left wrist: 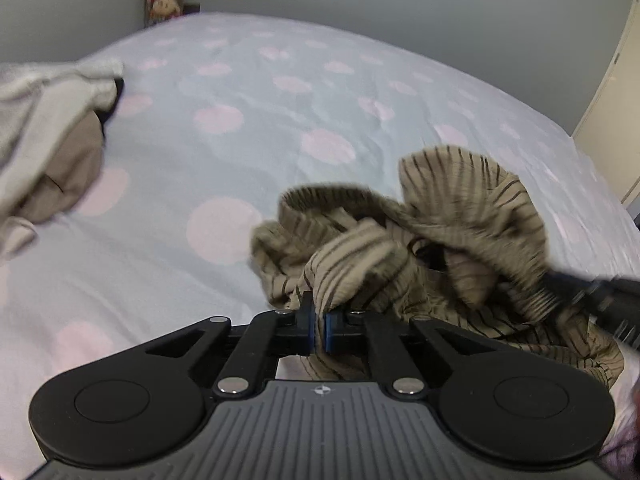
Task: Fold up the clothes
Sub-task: 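Grasp the trousers waistband with the left tool while the right tool grasps it too, then lift the trousers by the waistband with both tools, spreading the tools apart, then lower the trousers onto the bed, laying the legs flat with both tools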
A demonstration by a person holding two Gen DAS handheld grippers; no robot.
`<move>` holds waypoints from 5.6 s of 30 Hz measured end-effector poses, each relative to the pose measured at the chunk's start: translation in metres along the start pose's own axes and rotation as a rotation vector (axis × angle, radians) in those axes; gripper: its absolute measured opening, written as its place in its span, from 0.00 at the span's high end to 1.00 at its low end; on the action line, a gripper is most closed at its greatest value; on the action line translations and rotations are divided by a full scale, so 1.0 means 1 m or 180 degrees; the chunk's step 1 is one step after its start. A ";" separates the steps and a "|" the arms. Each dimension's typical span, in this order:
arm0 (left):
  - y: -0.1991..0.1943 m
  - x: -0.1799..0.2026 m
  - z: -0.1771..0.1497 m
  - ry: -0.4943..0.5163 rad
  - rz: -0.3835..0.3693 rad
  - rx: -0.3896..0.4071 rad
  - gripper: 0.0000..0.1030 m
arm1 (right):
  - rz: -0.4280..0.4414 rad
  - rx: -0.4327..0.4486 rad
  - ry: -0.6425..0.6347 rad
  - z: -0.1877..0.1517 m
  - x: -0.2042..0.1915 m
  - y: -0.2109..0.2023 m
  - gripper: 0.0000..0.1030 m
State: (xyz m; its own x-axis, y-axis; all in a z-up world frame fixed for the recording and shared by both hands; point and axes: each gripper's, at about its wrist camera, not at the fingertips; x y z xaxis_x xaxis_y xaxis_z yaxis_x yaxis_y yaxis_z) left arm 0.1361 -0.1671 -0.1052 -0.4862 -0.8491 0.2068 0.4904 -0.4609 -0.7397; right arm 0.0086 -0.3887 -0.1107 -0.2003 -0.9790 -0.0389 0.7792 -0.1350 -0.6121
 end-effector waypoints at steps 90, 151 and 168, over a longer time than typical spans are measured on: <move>-0.197 0.151 0.118 0.1660 0.0204 0.1160 0.96 | -0.0421 0.1368 0.0096 0.123 0.058 -0.286 0.93; -0.192 0.098 0.064 0.1562 -0.0150 0.0886 0.97 | -0.0160 0.0213 0.0034 0.082 0.047 -0.207 0.94; -0.148 0.055 -0.090 0.1122 -0.0166 -0.0215 0.97 | -0.0390 -0.0835 -0.0144 -0.110 0.001 -0.185 0.85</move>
State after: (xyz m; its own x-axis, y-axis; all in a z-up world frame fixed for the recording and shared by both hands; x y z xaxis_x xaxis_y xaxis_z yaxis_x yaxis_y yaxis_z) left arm -0.0285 -0.1222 -0.0424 -0.7346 -0.6782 0.0206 0.4152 -0.4733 -0.7770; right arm -0.2010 -0.3482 -0.0849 -0.2521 -0.9644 0.0797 0.5694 -0.2144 -0.7936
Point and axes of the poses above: each gripper's, at about its wrist camera, not at the fingertips, and y roughly the way its jaws point, x to its right, z to its top, and after that the axes turned 3 degrees about -y, right-handed
